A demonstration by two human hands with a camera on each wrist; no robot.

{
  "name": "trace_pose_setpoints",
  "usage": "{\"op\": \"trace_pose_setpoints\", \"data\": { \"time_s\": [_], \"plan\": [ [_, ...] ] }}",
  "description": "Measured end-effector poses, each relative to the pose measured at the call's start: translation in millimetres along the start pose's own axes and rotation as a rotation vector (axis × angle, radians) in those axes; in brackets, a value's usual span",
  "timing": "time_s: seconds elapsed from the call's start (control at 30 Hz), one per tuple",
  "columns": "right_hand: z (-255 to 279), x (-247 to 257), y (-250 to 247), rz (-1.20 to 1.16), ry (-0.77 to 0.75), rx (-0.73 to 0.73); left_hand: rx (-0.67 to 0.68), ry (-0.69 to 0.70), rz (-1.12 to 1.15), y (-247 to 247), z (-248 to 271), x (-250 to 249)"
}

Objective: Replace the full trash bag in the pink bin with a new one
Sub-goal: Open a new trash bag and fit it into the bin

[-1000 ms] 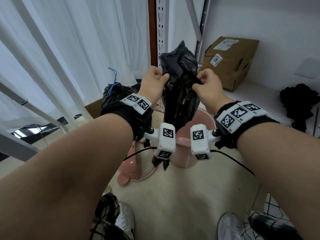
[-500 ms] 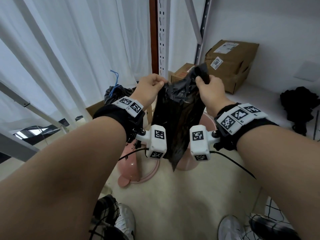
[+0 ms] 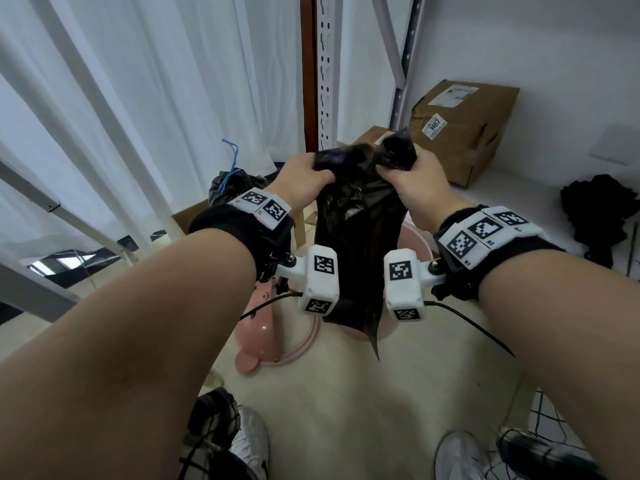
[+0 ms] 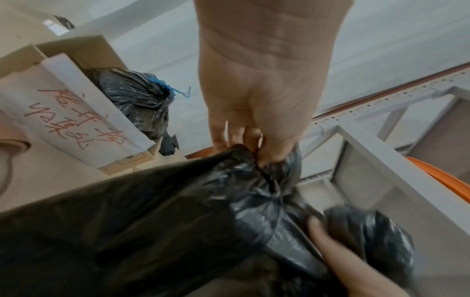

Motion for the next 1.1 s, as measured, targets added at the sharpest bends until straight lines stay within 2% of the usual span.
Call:
{"op": "trace_pose_setpoints", "data": {
  "time_s": [0.07, 0.13, 0.2, 0.27, 0.37, 0.43, 0.5, 0.6, 0.63, 0.7, 0.73, 0.8, 0.9, 0.97, 1.07, 1.1],
  "plan": [
    [-3.0, -4.5, -10.2, 0.134, 0.005, -0.051, -0.16, -0.014, 0.048, -16.6, -4.2, 10.5],
    [-5.9, -12.1, -24.2, 0.283, 0.038, -0.175, -0.29, -0.032, 0.168, -28.3, -3.0, 14.2],
    [-4.8, -19.8, -38.2, 0.373, 0.116, -0.316, -0.346, -0.031, 0.313, -33.0, 1.2, 10.4],
    [-4.8, -25.9, -46.5, 0.39, 0.169, -0.375, -0.335, -0.022, 0.431, -32.8, 5.0, 2.9],
    [-6.4, -21.2, -44.4, 0.392, 0.165, -0.321, -0.211, -0.069, 0.409, -25.6, 5.9, -3.9],
    [-7.5, -12.6, -37.5, 0.354, 0.122, -0.25, -0.059, -0.104, 0.184, -14.4, 8.3, -10.4],
    [-7.2, -4.0, -29.9, 0.43, 0.072, -0.21, 0.113, -0.122, 0.012, -1.2, 13.5, -15.9],
    [-4.7, 6.4, -20.5, 0.559, -0.02, -0.222, 0.365, -0.269, 0.066, 14.7, 20.8, -17.7],
    [-3.9, 9.6, -17.7, 0.554, -0.046, -0.23, 0.435, -0.288, -0.003, 16.5, 20.8, -17.2],
    [-3.1, 15.5, -14.8, 0.521, -0.083, -0.25, 0.463, -0.23, -0.32, 13.8, 15.1, -12.4],
    [-2.6, 18.0, -15.8, 0.509, -0.088, -0.268, 0.422, -0.186, -0.486, 9.9, 12.1, -10.5],
    [-2.0, 18.0, -21.8, 0.514, -0.071, -0.298, 0.327, -0.188, -0.692, 2.4, 11.4, -2.4],
    [0.9, 10.5, -31.4, 0.5, -0.025, -0.311, 0.151, -0.19, -0.734, -14.3, 8.7, 6.5],
    [2.5, 5.9, -31.1, 0.436, -0.02, -0.212, -0.008, -0.127, -0.545, -24.7, 5.3, 6.5],
    [5.2, -3.8, -17.4, 0.515, 0.025, 0.143, -0.162, -0.041, -0.074, -32.6, 5.1, 3.0],
    [4.5, -9.7, -14.7, 0.522, 0.049, 0.208, -0.193, -0.031, 0.043, -33.2, 5.9, 2.6]
  ]
}}
Point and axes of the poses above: each hand's wrist, its own z-axis away from the middle knuckle, its own y-axis out of the palm, x = y × z, the point moved 5 cm from there along -z, towards the middle knuckle, and after that the axes turned 6 degrees about z, right-handed, at the moved point
